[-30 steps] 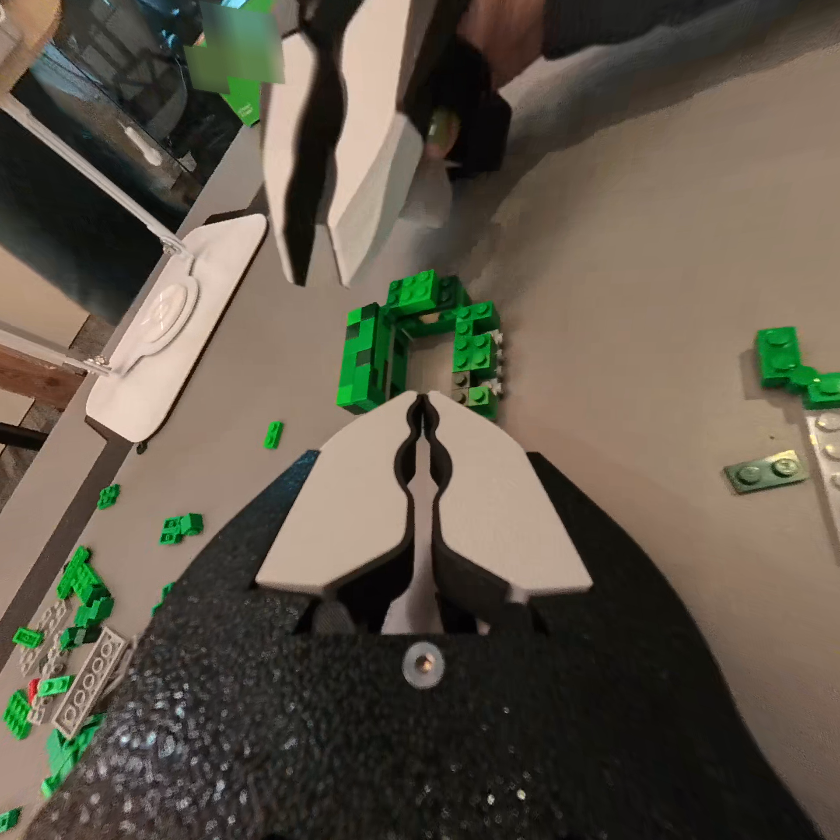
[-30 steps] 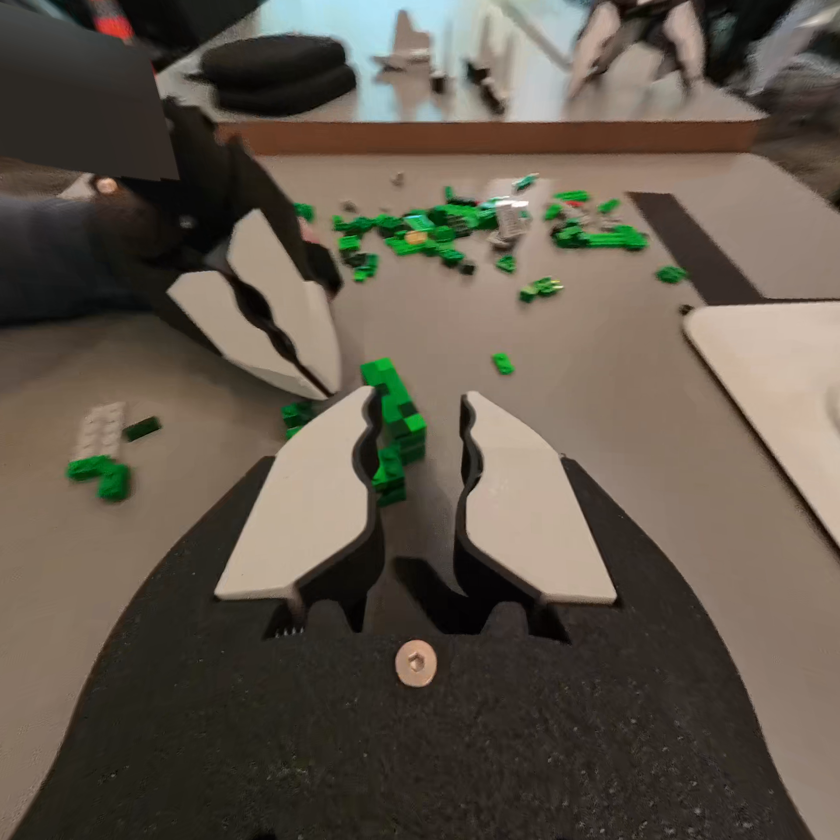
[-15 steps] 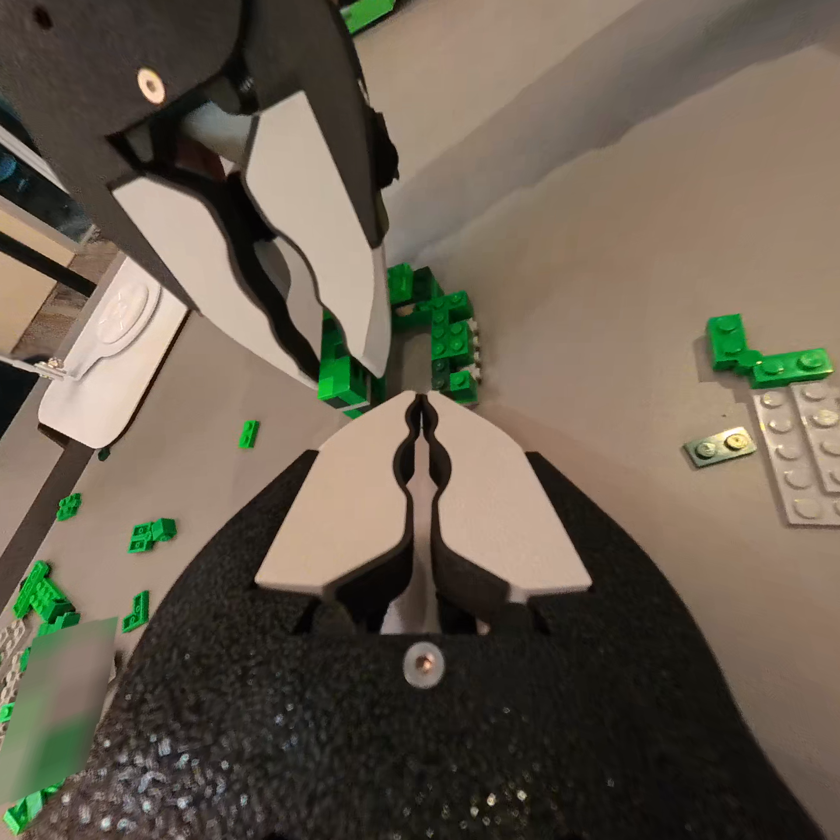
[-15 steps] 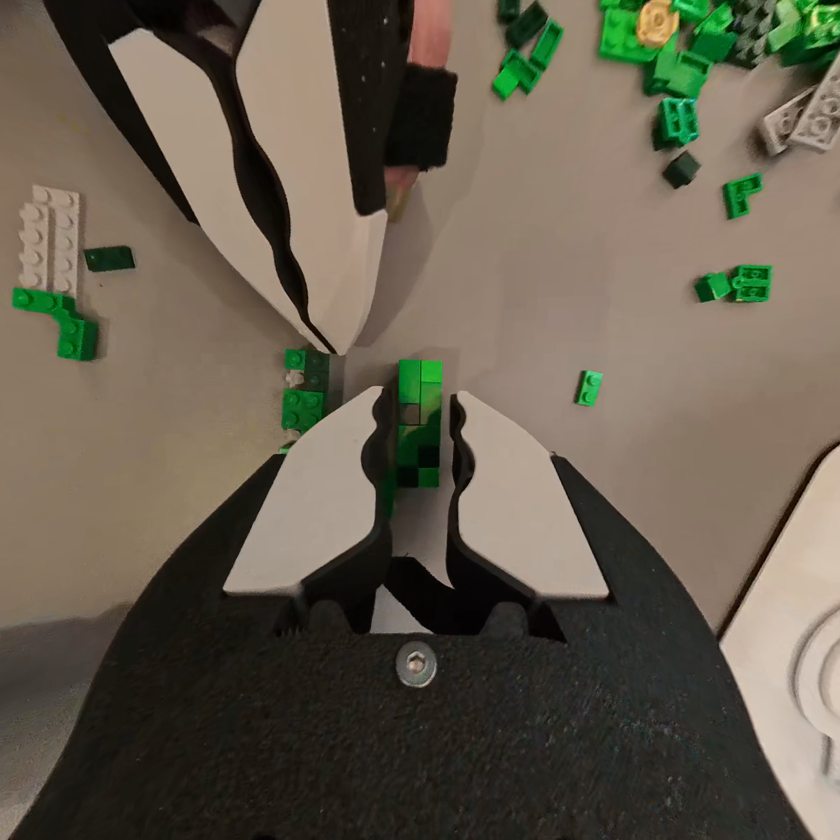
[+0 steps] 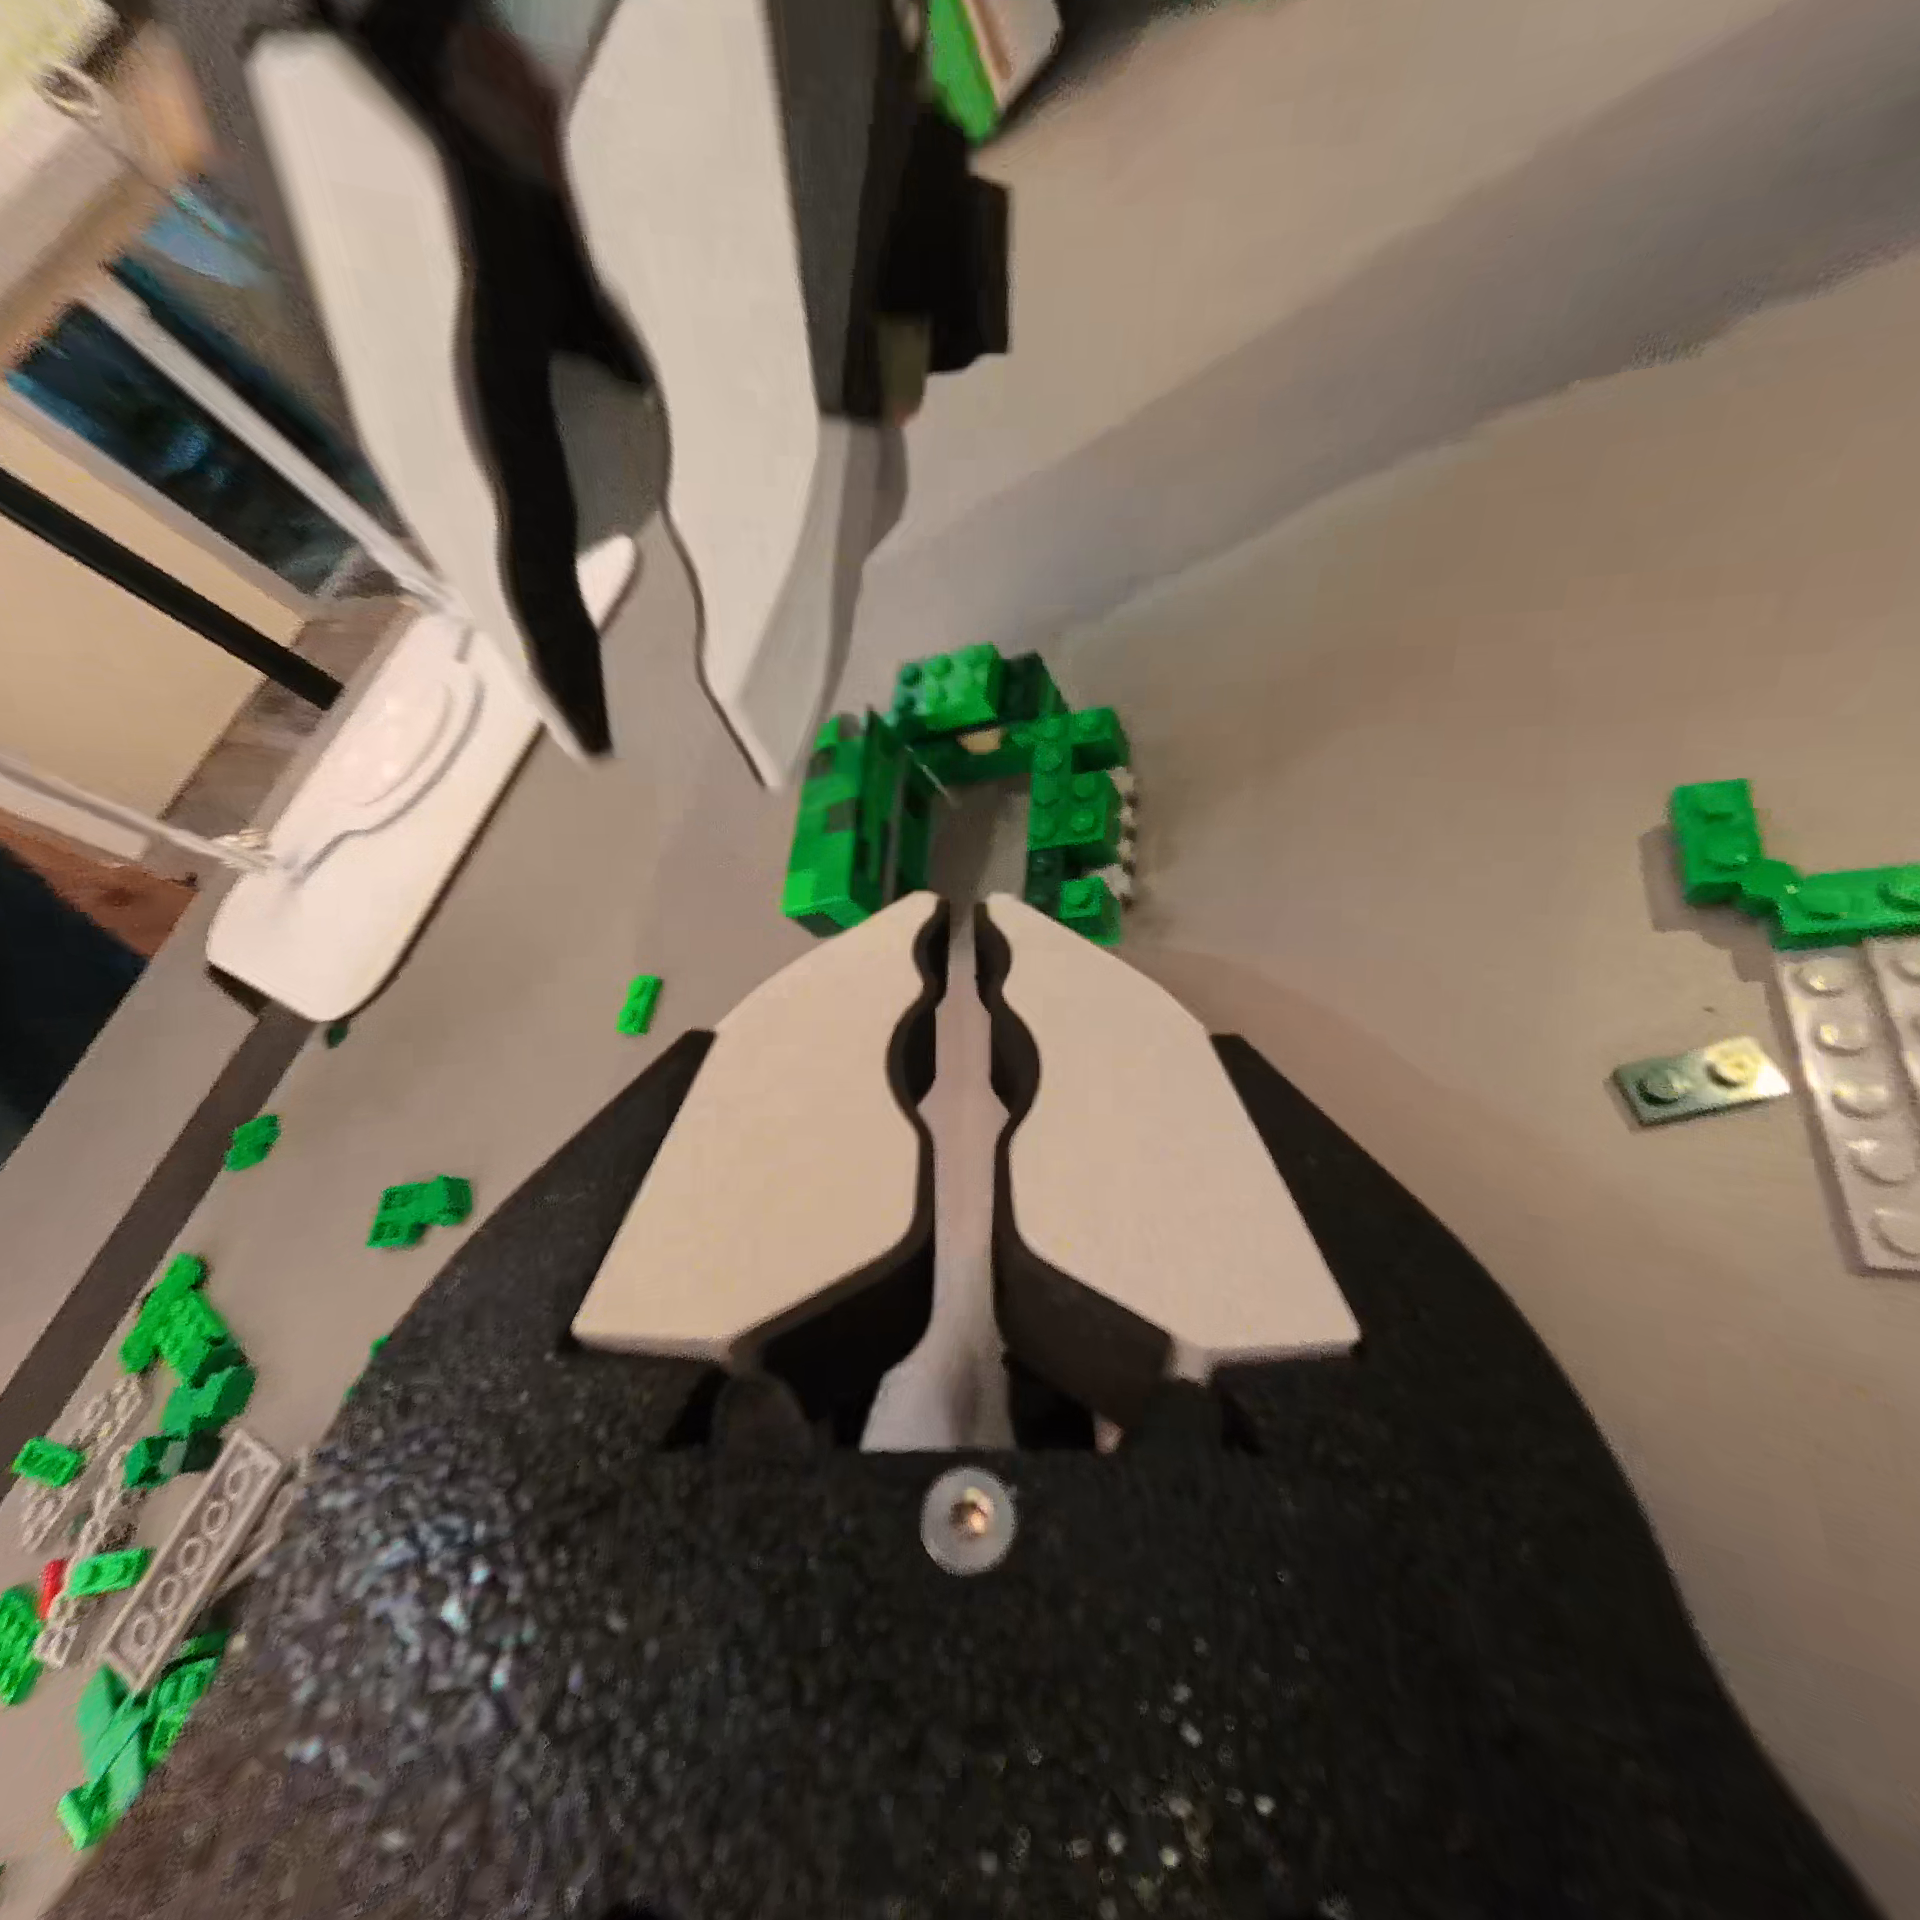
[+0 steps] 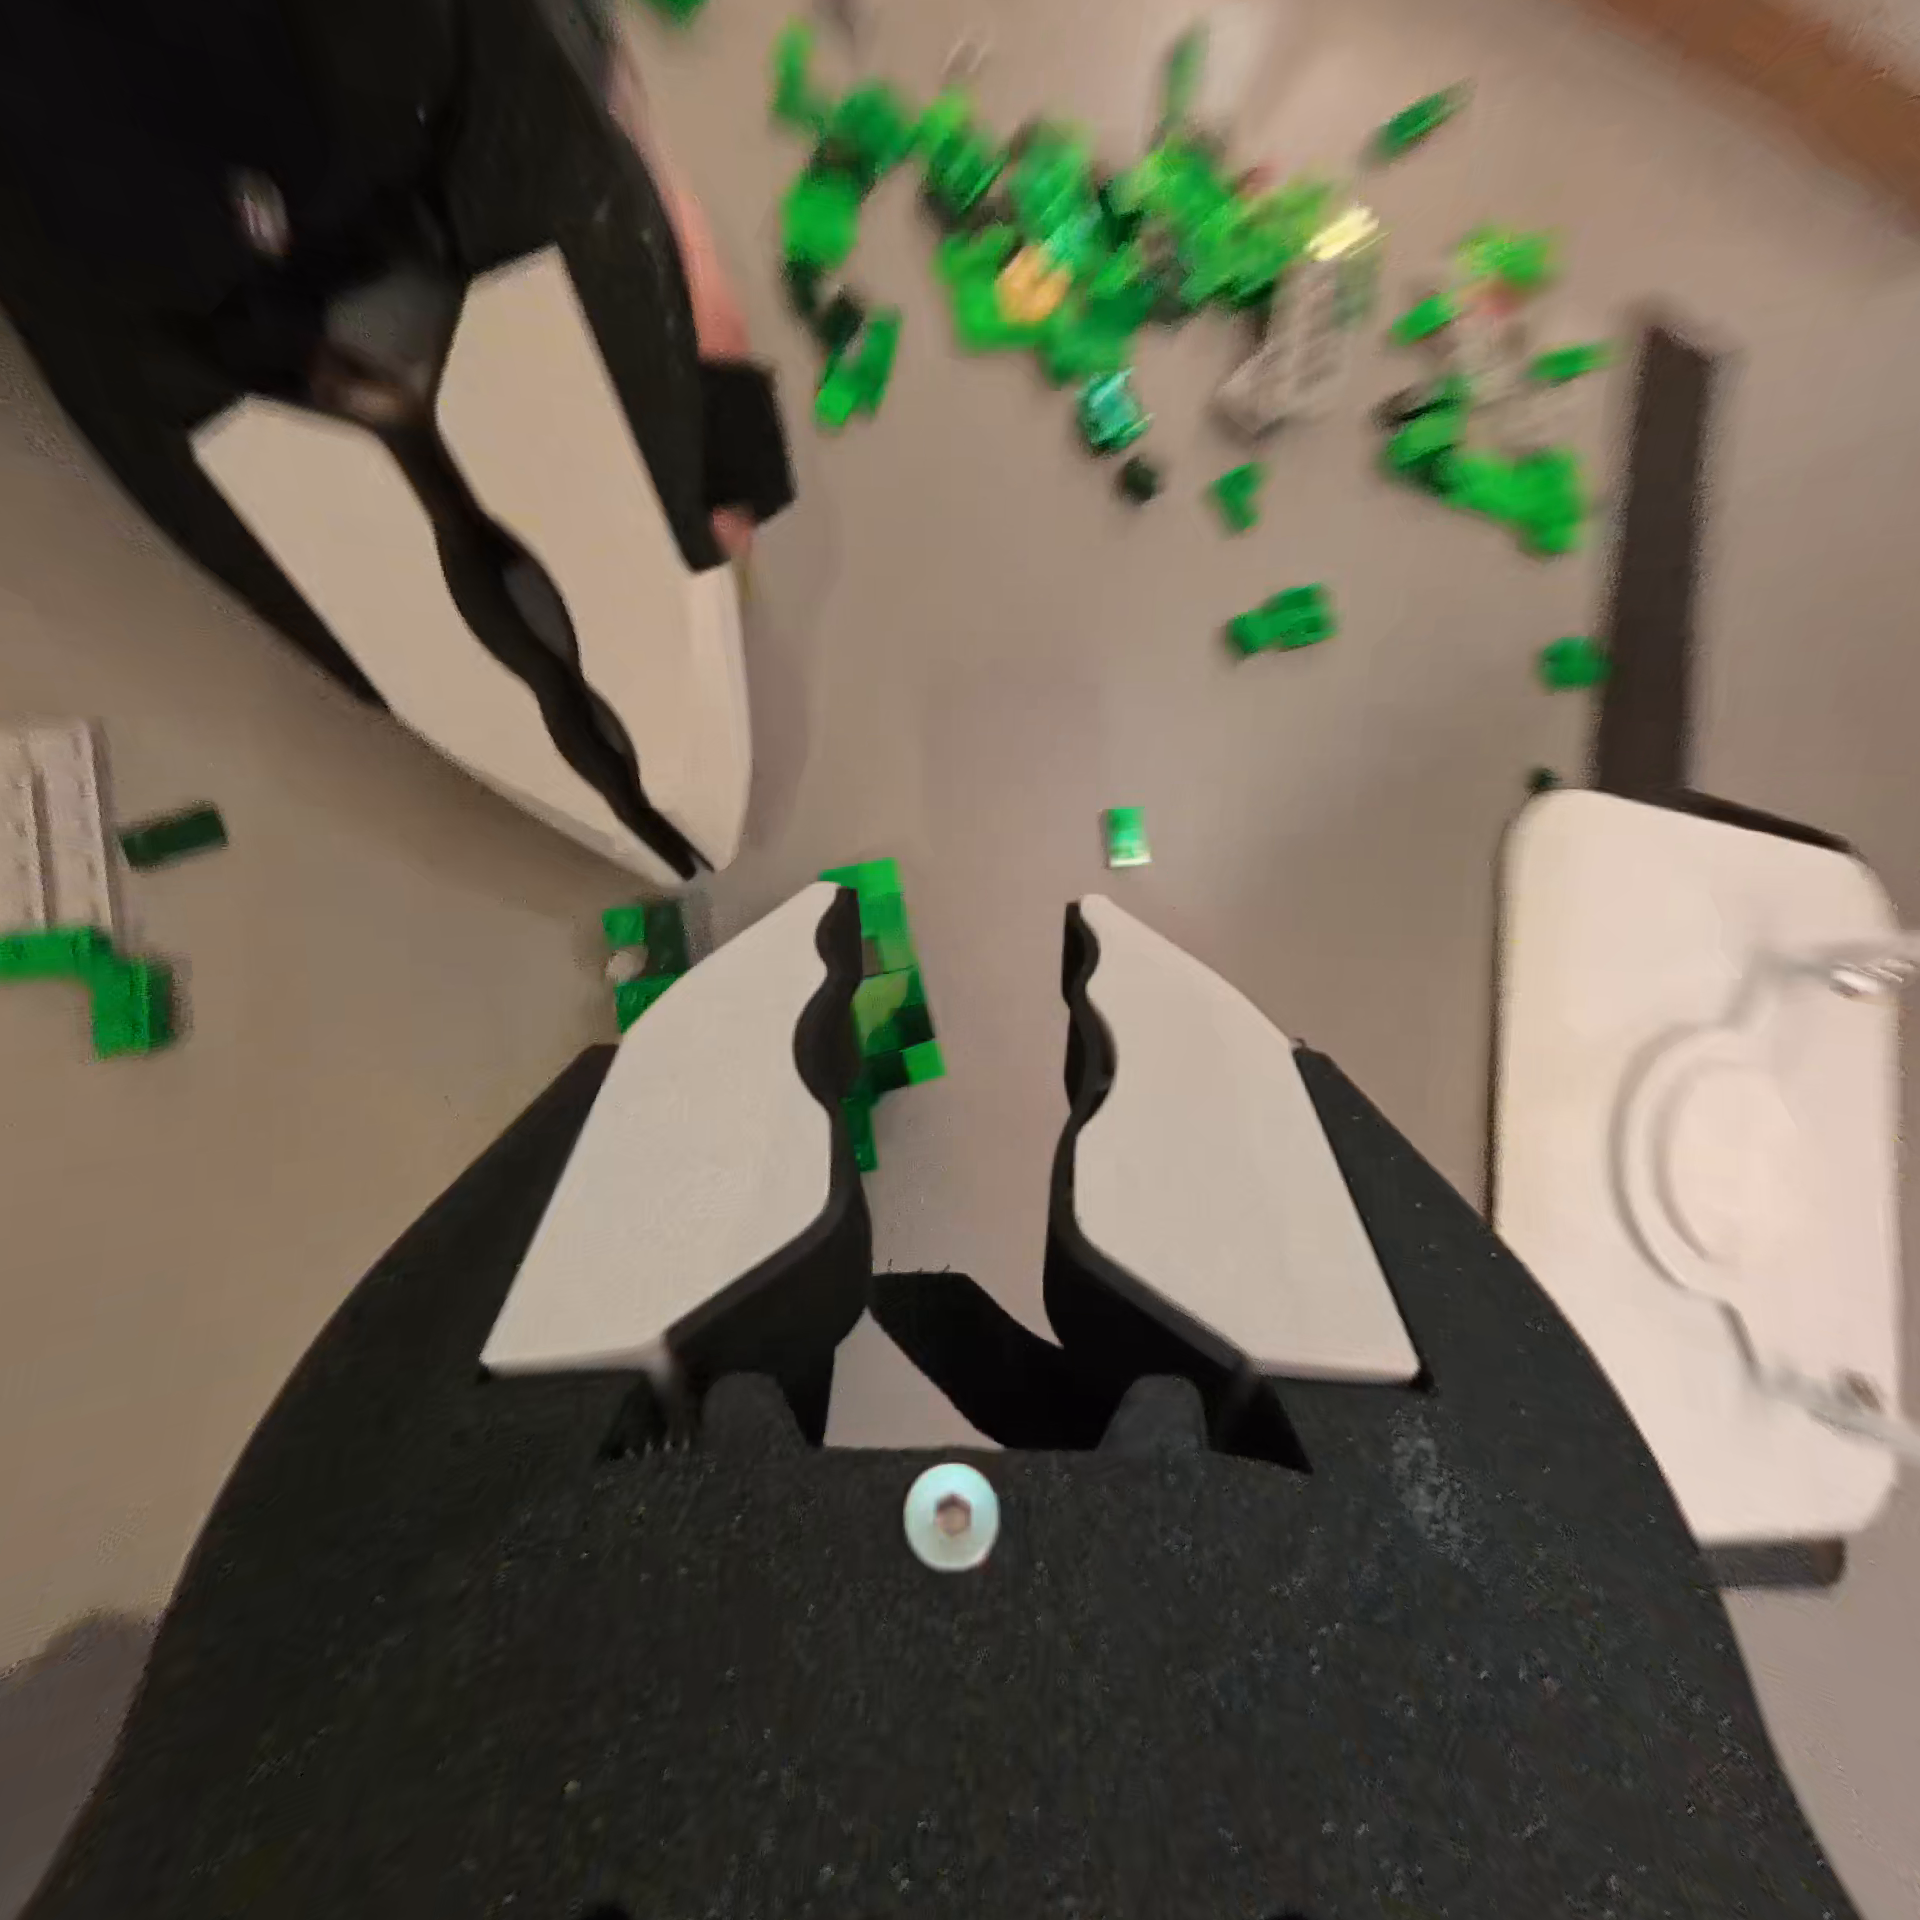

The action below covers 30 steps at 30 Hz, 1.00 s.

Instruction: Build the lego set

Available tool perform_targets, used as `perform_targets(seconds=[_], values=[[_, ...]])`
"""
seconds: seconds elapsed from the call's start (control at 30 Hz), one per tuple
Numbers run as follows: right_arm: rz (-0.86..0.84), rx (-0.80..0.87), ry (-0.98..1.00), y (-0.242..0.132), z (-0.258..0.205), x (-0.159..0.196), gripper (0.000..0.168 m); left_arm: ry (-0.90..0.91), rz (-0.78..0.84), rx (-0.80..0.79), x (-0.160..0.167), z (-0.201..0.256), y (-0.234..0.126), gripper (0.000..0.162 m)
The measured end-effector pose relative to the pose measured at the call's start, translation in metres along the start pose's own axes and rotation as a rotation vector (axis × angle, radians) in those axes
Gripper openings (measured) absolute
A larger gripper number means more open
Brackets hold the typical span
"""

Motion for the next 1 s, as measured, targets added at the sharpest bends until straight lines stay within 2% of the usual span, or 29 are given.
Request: perform_targets(seconds=[0.03, 0.2, 0.3, 0.37, 0.53, 0.83, 1.0], values=[[0.087, 0.084, 0.062, -0.013, 0.005, -0.003, 0.037, -0.016, 0.028, -0.035, -0.002, -0.005, -0.003, 0.003], [0.523, 0.545, 0.41, -0.059, 0.008, 0.016, 0.037, -0.042, 0.139, -0.234, -0.01, -0.026, -0.012, 0.002], [0.623, 0.862, 0.449, -0.073, -0.007, 0.043, 0.033, -0.022, 0.129, -0.275, -0.01, -0.027, -0.011, 0.002], [0.653, 0.96, 0.397, -0.072, -0.017, 0.049, 0.028, -0.022, 0.127, -0.275, -0.01, -0.026, -0.01, 0.0], [0.602, 1.009, 0.295, -0.069, -0.011, 0.044, 0.031, -0.008, 0.14, -0.307, -0.014, -0.027, -0.011, 0.0], [0.596, 0.999, 0.266, -0.067, -0.013, 0.042, 0.029, -0.112, 0.221, -0.376, -0.014, -0.041, -0.024, 0.003], [0.611, 0.998, 0.297, -0.067, -0.011, 0.045, 0.028, -0.177, 0.271, -0.441, -0.013, -0.051, -0.035, 0.011]])
Point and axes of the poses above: each gripper's, where its closed fingertips meet, y out along the fingers, x out of its underside, z = x × y across the jaws, the point moved 3 cm from there along -y, back along the fingers, and after that the axes turned 3 degrees about -z, right-handed, at the moved point
